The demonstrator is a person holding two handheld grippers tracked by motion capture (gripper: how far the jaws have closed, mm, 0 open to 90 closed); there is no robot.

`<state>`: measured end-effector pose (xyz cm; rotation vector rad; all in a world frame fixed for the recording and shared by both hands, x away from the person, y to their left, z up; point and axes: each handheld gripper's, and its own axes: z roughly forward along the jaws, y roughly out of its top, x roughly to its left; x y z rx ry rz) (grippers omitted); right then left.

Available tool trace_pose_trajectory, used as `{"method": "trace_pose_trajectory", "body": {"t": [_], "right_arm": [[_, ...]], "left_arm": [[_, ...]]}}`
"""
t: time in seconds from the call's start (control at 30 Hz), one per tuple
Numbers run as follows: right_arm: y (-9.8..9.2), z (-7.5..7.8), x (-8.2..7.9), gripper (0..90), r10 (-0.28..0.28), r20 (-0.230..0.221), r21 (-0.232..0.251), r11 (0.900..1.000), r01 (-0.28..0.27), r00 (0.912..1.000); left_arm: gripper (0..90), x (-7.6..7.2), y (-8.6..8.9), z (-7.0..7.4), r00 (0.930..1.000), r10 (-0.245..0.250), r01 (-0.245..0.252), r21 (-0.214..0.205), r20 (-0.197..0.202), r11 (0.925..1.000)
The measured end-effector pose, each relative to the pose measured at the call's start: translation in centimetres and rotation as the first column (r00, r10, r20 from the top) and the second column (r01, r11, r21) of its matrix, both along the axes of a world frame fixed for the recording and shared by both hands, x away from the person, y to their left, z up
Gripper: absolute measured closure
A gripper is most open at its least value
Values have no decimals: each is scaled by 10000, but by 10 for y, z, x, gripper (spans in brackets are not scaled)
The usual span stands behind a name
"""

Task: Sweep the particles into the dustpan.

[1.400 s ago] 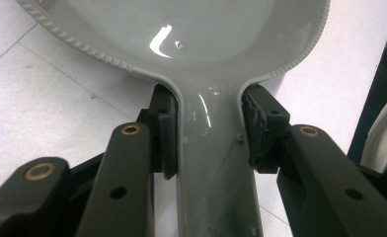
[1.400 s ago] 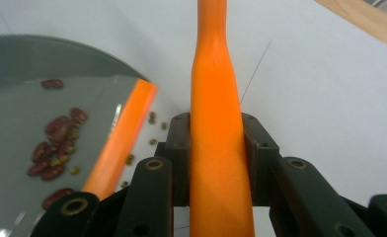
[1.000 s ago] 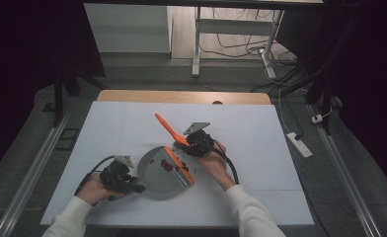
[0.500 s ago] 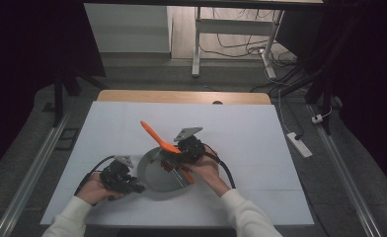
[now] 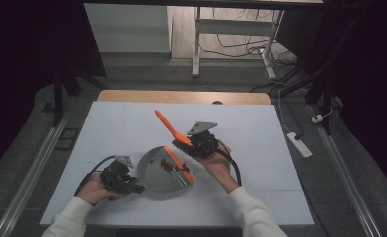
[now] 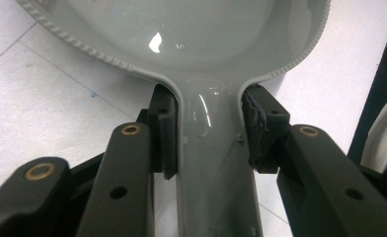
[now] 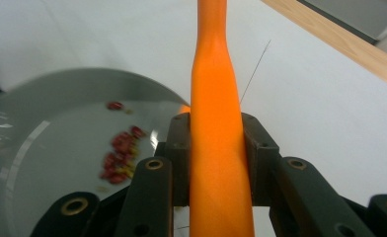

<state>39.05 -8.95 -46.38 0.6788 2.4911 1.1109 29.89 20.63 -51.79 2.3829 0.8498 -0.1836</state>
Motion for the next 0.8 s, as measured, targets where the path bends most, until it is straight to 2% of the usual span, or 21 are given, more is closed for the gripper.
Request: {"method": "trace_pose_trajectory", "body": {"t": [0.23, 0.47, 0.8], "right_arm": [[-11, -7, 1, 701, -306, -246, -125, 9995, 303, 9992], [-17, -9, -4, 701, -572, -289, -208, 9982, 566, 9979], [-13, -21, -6, 701, -851, -547, -536, 9952, 821, 9949]], "left_arm": [[614, 0, 0, 0, 10000, -6, 5, -16, -14, 10000], [614, 0, 0, 0, 10000, 13, -13, -6, 5, 10000], [614, 0, 0, 0, 10000, 1, -1, -7, 0, 10000]]}}
